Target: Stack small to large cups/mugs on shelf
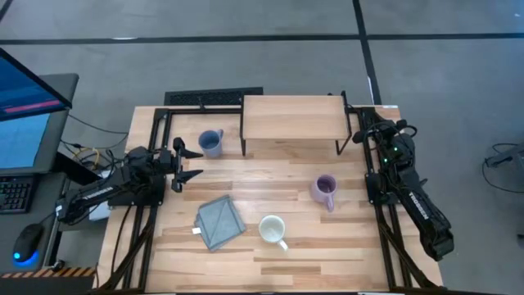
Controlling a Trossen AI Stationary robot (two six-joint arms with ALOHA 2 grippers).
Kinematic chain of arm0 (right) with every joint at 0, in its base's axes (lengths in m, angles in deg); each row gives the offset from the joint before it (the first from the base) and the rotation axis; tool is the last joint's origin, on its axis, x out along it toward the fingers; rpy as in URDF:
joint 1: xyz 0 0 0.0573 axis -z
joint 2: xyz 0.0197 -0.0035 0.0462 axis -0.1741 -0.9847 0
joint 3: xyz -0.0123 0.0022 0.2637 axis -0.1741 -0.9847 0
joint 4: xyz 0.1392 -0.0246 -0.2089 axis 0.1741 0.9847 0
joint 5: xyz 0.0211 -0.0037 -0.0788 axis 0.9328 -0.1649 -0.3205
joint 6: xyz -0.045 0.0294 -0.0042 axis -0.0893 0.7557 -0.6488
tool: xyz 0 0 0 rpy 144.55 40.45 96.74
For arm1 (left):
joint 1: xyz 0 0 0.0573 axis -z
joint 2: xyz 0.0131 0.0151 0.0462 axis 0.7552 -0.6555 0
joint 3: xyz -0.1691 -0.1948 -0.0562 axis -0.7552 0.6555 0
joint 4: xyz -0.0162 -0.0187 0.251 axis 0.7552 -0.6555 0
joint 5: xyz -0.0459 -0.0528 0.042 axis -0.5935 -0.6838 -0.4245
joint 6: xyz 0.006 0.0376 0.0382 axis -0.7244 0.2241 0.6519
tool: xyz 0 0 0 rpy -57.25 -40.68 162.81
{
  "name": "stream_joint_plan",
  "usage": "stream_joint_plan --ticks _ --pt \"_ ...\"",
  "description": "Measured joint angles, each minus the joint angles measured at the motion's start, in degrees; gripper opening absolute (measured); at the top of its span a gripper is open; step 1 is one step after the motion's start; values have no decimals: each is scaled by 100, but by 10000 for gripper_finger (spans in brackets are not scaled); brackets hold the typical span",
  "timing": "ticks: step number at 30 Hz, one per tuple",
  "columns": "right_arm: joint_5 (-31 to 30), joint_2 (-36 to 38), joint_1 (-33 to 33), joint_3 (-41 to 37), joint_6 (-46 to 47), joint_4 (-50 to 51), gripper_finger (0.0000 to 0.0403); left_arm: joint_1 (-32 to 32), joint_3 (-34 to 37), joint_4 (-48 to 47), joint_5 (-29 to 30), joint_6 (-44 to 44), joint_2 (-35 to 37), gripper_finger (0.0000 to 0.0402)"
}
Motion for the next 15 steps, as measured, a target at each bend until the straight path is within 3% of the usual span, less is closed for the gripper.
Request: stream_joint_plan --ticks 15 --pt "0 0 1 0 1 0 153 0 -1 1 -1 0 0 257"
